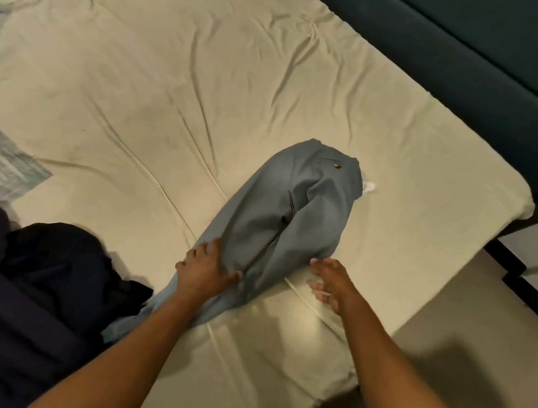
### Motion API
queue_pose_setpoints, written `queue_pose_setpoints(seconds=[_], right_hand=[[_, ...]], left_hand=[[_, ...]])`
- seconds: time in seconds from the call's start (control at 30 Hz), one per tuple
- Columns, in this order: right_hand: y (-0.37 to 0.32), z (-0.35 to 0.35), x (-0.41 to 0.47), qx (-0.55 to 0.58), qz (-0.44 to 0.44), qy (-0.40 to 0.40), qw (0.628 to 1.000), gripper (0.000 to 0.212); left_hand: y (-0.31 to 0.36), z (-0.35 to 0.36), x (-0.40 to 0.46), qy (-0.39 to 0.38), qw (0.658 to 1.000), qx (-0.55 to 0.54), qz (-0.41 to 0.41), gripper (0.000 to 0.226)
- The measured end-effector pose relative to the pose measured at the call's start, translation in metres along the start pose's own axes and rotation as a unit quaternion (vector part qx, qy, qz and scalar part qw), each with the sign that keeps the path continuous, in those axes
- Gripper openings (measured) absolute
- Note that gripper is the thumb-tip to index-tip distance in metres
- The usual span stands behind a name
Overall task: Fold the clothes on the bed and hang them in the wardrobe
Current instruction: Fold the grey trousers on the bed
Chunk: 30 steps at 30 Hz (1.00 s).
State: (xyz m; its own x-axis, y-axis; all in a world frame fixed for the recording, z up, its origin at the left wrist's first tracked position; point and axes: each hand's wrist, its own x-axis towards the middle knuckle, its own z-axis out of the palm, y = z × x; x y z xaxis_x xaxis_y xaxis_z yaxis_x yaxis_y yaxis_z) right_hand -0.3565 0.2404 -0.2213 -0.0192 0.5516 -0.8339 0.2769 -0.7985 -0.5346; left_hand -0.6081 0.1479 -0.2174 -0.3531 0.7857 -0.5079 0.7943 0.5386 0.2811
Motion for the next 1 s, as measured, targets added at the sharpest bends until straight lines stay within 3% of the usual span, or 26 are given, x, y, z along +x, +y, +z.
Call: queue_pose_setpoints(seconds=[0.17,0.23,0.3,0.4,0.47,0.57,0.63,0.73,0.83,0.93,1.0], right_hand=[[0.038,0.036,0.018,-0.006,0.028,-0.032,0.999,0.02],[0.046,0.05,0.025,-0.014,0.031,-0.03,0.999,0.027],[0.049,0.066,0.032,0.003,0.018,-0.032,0.999,0.033],[0.048,0.087,0.044,0.024,0.0,-0.015,1.0,0.038],[0.047,0.098,0.053,0.044,-0.013,0.01,0.999,0.032],[0.029,0.106,0.054,0.104,-0.06,0.043,0.992,0.036],[-0.003,0.099,0.041,0.184,-0.115,0.067,0.974,0.03],[-0.063,0.072,0.019,0.308,-0.169,0.081,0.933,0.018],[-0.111,0.045,-0.01,0.429,-0.206,0.021,0.879,0.021],[-0.124,0.031,-0.045,0.531,-0.263,-0.03,0.805,0.02],[-0.107,0.027,-0.063,0.549,-0.283,-0.064,0.784,0.023]], left_hand=[[-0.046,0.048,-0.009,-0.054,0.994,0.069,-0.062,0.114],[-0.057,0.064,-0.011,-0.035,0.991,0.086,-0.095,0.113],[-0.065,0.073,-0.009,0.011,0.989,0.092,-0.114,0.098],[-0.065,0.074,-0.001,0.046,0.997,0.055,-0.041,0.057],[-0.056,0.069,0.002,0.059,0.998,-0.015,0.03,0.043],[-0.02,0.045,-0.002,0.077,0.985,-0.122,0.093,0.069],[0.014,0.025,-0.001,0.096,0.962,-0.219,0.13,0.076],[0.074,-0.013,0.009,0.11,0.92,-0.336,0.169,0.039],[0.11,-0.053,0.015,0.131,0.864,-0.452,0.181,0.035],[0.099,-0.074,-0.001,0.148,0.809,-0.536,0.19,0.036],[0.069,-0.071,-0.016,0.153,0.782,-0.573,0.191,0.034]])
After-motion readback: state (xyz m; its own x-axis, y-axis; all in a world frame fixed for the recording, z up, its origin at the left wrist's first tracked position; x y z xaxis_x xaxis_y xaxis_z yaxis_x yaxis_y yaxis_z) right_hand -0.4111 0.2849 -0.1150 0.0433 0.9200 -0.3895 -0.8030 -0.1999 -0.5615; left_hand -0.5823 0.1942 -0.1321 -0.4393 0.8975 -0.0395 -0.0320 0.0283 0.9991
